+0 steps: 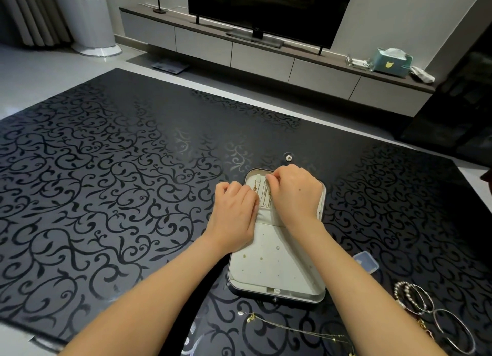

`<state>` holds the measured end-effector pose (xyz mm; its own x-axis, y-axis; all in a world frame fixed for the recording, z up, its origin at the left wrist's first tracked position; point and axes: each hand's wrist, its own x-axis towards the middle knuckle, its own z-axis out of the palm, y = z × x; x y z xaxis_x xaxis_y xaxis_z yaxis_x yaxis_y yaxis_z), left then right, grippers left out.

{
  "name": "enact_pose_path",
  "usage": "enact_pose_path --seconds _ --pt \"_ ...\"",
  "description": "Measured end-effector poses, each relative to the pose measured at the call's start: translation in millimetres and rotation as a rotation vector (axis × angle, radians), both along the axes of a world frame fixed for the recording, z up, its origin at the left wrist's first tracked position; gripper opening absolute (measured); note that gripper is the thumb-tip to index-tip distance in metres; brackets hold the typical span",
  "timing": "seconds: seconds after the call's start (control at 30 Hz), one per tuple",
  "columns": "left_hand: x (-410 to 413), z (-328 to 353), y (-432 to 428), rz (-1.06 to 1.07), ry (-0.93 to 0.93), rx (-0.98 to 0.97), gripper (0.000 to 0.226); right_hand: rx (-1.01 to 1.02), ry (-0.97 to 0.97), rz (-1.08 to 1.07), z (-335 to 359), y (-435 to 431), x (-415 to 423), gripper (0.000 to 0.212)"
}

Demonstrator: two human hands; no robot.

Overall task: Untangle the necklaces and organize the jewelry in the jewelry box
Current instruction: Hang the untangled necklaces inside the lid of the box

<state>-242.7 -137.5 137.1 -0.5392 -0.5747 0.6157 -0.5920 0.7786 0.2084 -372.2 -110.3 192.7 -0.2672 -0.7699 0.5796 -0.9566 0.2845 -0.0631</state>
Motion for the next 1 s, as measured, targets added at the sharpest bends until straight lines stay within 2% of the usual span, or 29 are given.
enact_pose_path --seconds 0.1,0.2,0.37,0.5,0.57,0.73,0.83,1.0 --pt "0.4 0.3 0.2 -0.001 -0.009 0.005 0.018 -0.024 -0.006 -0.082 2.5 -0.5 1.8 0.033" --pt "0.3 1.3 0.6 -0.005 -0.011 0.003 0.018 -0.056 -0.087 -0.107 8.5 -2.4 -0.1 0.030" --pt "0.5 0.6 0.0 -0.011 -0.002 -0.003 0.017 0.128 -0.369 -0.090 25.5 -6.0 -16.1 0.039" --pt "-0.1 1.0 0.4 -0.010 0.007 -0.002 0.014 0.265 -0.550 0.014 29.9 -8.0 -33.1 0.041" --pt "-0.1 1.4 0.8 -0.005 0.018 0.007 0.013 0.314 -0.527 0.061 27.5 -6.7 -38.4 0.044" --pt "-0.3 1.5 0.9 0.041 -0.078 -0.003 0.044 0.294 -0.341 0.105 20.8 -4.0 -39.2 0.053" --pt "-1.2 0.3 0.1 0.037 -0.106 -0.016 0.045 0.323 -0.229 0.098 17.6 -4.4 -38.1 0.062" --pt "-2.3 -2.1 -0.8 0.012 -0.079 -0.027 0.041 0.356 -0.196 0.097 13.6 -4.6 -40.8 0.064"
